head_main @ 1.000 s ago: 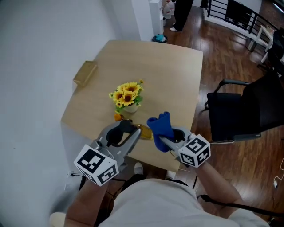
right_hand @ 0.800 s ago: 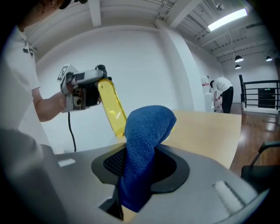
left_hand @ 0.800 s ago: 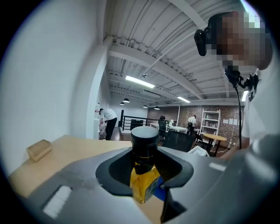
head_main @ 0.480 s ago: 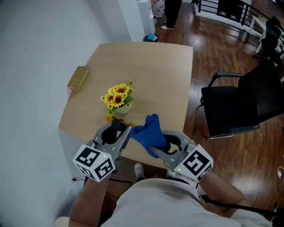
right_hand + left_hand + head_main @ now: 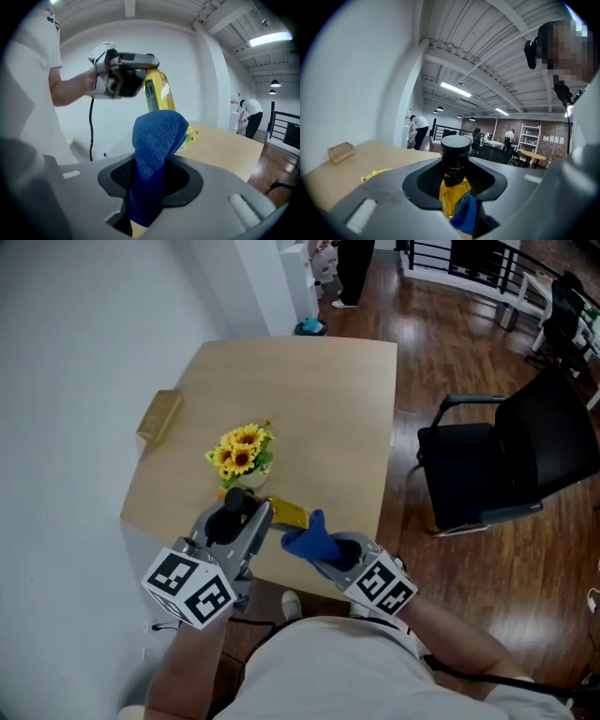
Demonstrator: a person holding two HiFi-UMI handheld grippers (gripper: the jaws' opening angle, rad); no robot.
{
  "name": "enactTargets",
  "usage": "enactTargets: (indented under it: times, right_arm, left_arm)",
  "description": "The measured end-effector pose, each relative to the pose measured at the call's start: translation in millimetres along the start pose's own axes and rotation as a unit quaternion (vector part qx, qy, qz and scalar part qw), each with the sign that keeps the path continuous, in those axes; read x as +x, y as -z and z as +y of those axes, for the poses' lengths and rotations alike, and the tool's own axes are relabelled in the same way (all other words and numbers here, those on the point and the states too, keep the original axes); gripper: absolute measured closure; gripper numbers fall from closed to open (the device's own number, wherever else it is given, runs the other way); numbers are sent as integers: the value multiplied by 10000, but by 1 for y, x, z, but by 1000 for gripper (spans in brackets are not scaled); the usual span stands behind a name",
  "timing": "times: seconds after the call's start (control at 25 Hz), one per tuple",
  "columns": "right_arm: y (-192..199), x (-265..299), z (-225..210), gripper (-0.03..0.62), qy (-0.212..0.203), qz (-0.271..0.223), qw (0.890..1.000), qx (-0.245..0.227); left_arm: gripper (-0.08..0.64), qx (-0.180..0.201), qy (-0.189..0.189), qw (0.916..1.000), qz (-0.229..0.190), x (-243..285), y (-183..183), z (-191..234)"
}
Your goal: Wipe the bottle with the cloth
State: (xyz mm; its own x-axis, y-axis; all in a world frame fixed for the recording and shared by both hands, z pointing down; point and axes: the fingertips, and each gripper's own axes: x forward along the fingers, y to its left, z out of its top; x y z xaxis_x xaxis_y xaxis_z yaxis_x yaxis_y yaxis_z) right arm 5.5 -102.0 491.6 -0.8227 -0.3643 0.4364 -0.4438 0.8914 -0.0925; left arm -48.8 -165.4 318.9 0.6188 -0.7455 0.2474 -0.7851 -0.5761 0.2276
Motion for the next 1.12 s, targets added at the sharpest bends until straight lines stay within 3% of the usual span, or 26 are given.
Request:
enactTargets:
  times: [0.16, 0.32, 0.52, 0.68, 0.8, 0.96, 1.12]
  right_arm:
    - [42, 1, -21, 445, 47, 494, 9985, 228]
    - [40, -13, -53, 445, 457, 480, 9972, 356]
    - [-45, -35, -70, 445, 701, -257, 9972, 14]
    - [-124, -42, -45, 445, 392, -659, 9946, -701]
    - [-154, -31, -18, 445, 48, -636, 9931, -984]
    - [-145, -3, -6, 445, -136, -540, 9959, -710]
    - [-103, 28, -11, 445, -139, -213, 9994, -216]
  left_arm:
    - [408, -10, 66, 10000, -70, -1, -4, -1]
    - [408, 183, 89, 9998, -17, -6, -2, 1]
    - [408, 309, 253, 9990, 205, -13, 12, 5]
    - [408, 467, 562, 9963, 452, -15, 30, 0]
    - [408, 502, 834, 9937, 558, -19, 42, -7]
    - [408, 482, 1052, 9919, 529, -30, 47, -5]
    - [408, 472, 1140, 9915, 416, -45, 39, 7]
